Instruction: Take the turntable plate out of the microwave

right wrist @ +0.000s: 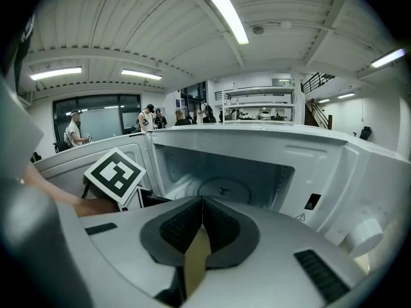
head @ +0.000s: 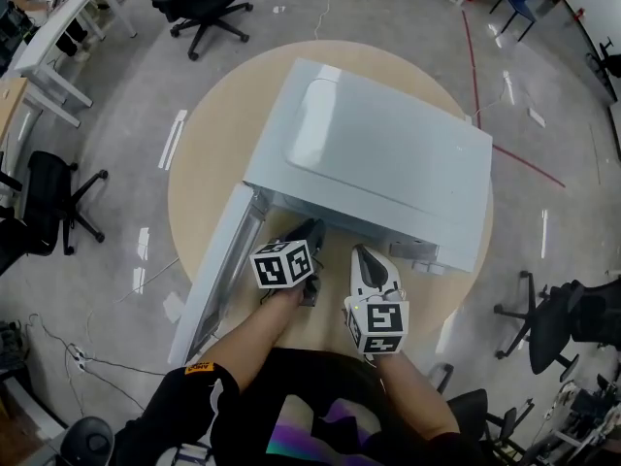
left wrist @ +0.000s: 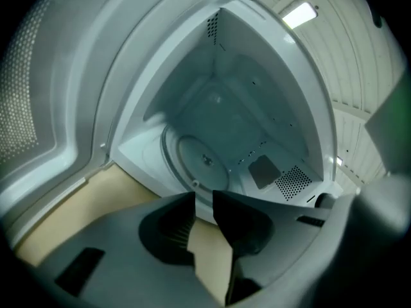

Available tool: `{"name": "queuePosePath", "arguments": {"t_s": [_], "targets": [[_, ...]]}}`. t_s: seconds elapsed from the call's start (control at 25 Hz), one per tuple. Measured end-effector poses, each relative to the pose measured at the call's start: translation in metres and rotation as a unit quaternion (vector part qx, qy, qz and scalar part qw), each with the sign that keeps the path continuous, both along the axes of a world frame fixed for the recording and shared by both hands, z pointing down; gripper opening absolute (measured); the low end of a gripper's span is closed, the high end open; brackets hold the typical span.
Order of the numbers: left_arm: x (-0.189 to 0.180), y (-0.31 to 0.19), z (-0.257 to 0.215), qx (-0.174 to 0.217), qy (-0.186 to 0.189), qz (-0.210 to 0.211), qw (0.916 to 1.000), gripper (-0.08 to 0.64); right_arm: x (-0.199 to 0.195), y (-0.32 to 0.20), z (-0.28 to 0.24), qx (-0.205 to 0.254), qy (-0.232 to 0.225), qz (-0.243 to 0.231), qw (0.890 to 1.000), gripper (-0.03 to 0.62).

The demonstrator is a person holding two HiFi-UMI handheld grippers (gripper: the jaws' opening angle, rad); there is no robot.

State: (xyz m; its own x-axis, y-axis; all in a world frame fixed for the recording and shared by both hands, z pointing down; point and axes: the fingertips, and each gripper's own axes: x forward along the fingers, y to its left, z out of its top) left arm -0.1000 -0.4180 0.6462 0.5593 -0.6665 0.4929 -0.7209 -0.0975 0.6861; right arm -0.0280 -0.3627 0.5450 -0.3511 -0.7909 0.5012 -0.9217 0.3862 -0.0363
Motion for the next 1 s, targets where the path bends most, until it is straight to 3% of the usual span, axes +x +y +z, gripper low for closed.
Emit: {"name": "queuePosePath", "arguments": {"t_s": [0.52,0.84,1.0], "targets": [[-0.003,-0.009,0.018,-0.026,0.051,-0.038,0.9976,0.115,-0.009,-0.006,0.016,-0.02,0.006,-0.005,1.0,0.017],[-0.007,-0.019,0.017,-0.028,0.067,-0.052,0.996,0.115,-0.007,-0.018,0.033,-0.054,-0.023,0.018,0.998,0.017],[-0.007,-0.02,0.02,-0.038,0.083,-0.07,0.9933,0.115,-0.003,-0.024,0.05,-0.089,-0.073,0.04,0.993,0.017]]}}
